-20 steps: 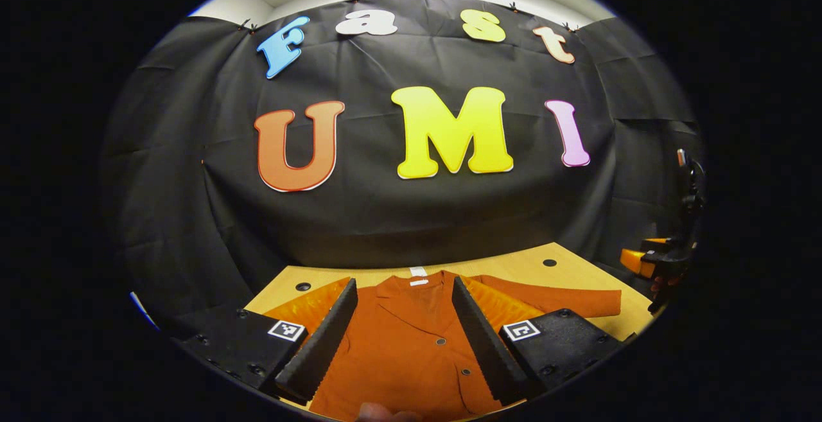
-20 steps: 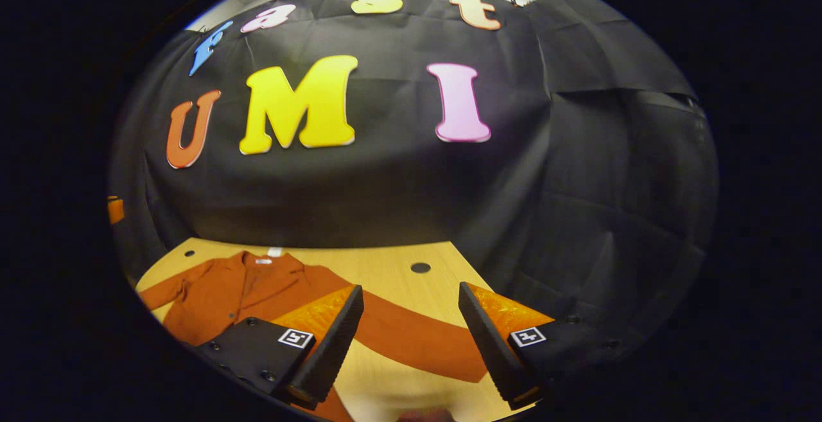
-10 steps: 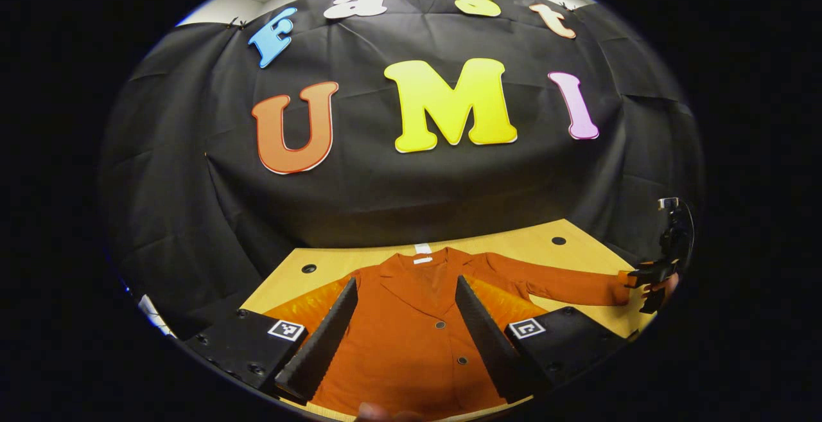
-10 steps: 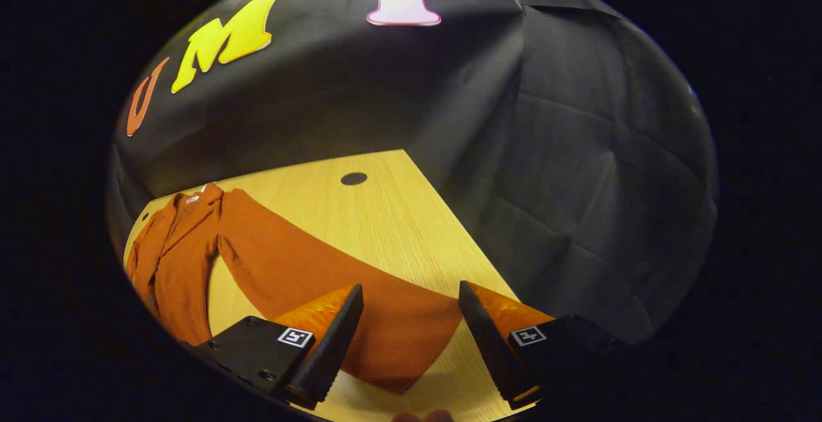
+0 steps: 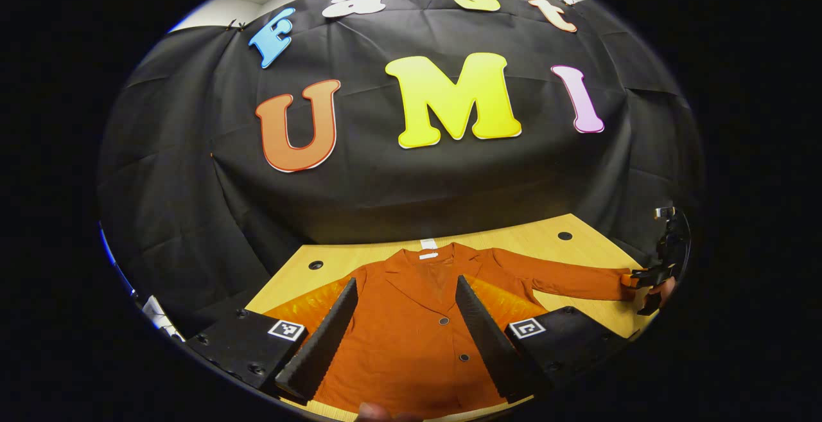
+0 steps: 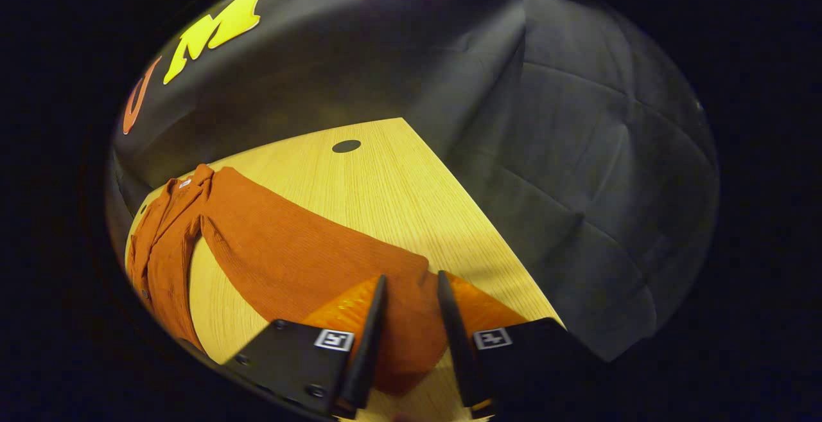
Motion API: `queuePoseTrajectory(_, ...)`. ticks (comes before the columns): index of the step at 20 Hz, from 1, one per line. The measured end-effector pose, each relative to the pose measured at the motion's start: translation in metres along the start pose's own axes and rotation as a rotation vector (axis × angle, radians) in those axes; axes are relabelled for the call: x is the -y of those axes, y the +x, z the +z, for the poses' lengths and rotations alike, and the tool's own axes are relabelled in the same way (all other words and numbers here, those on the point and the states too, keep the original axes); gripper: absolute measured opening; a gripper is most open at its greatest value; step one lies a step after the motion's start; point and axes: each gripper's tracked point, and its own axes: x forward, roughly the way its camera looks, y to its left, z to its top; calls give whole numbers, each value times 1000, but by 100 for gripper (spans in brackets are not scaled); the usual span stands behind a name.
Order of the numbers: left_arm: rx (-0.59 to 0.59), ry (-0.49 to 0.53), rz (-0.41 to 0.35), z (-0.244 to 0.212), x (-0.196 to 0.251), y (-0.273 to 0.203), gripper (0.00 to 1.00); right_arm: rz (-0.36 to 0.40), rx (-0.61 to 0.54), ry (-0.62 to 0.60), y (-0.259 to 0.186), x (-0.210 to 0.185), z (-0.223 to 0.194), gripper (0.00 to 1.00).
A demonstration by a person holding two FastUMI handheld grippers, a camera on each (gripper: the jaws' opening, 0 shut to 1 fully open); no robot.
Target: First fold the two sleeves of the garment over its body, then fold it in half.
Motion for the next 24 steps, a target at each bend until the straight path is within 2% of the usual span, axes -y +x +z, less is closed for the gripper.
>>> queuePoseTrajectory(2,7,2,4,2,-6,-1,99,-2,-4,16,1,-1,3,19)
queuePoseTrajectory(4,17,5,10,2,-15,-1,99,-25,-42,35,0,-1,6,12)
queuePoseTrajectory(5,18,2,13,3,-21,-1,99,-32,-42,35,0,-4,11,2)
queuePoseTrajectory(9,28,-22,31,-1,-50,2,99,-33,28,34,-26,-35,58,2)
queuePoseTrajectory(12,35,-52,44,-8,-76,9,99,8,96,22,-58,-87,112,2)
queuePoseTrajectory(15,48,-99,56,-14,-107,16,99,62,164,1,-91,-156,173,2)
queuePoseTrajectory(18,71,-144,72,-20,-145,17,99,125,231,-62,-113,-238,230,0)
queuePoseTrajectory(21,77,-201,93,-33,-189,16,99,201,320,-166,-127,-340,274,2)
queuePoseTrajectory(24,58,-249,145,-55,-237,8,99,303,321,-247,-132,-450,269,2)
